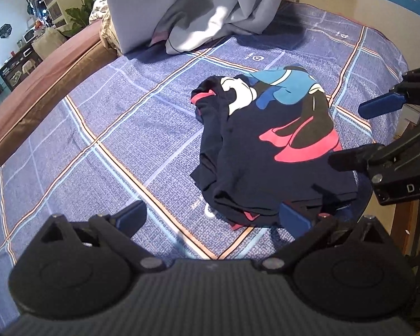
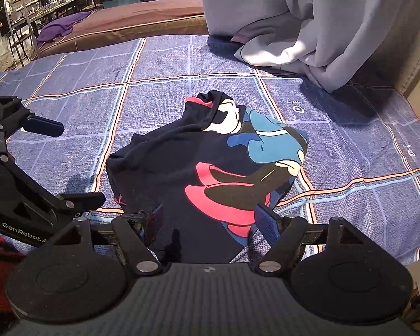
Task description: Fold small clothes
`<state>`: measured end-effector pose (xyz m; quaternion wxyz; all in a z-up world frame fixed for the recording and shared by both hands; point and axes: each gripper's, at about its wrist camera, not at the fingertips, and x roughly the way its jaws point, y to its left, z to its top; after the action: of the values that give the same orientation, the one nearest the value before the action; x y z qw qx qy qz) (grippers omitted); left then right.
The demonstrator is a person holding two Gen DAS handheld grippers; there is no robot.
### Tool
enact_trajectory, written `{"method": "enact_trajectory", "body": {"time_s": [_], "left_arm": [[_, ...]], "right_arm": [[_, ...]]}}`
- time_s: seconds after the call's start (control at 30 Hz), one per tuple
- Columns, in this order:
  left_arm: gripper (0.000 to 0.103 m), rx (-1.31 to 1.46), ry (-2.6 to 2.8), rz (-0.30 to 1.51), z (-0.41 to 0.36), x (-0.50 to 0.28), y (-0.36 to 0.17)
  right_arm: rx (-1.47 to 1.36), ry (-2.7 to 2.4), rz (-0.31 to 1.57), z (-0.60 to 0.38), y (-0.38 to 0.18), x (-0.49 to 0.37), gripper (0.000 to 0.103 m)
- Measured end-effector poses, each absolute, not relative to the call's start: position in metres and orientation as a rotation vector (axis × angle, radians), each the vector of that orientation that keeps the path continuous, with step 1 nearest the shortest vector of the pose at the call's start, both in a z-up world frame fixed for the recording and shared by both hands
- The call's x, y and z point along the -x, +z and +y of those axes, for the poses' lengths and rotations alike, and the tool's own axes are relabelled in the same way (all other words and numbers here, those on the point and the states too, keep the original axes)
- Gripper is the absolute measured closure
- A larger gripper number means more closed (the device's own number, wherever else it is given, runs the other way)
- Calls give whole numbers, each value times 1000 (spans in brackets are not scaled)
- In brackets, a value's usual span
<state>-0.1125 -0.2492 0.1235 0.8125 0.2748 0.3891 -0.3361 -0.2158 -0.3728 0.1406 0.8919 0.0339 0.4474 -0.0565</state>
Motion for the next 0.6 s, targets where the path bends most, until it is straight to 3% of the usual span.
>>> {"method": "enact_trajectory", "body": {"time_s": [0.6], "left_arm": [[0, -595, -731, 833, -249, 110, 120]], "right_arm": [[-56, -141, 929, -373, 139, 214, 0]]}}
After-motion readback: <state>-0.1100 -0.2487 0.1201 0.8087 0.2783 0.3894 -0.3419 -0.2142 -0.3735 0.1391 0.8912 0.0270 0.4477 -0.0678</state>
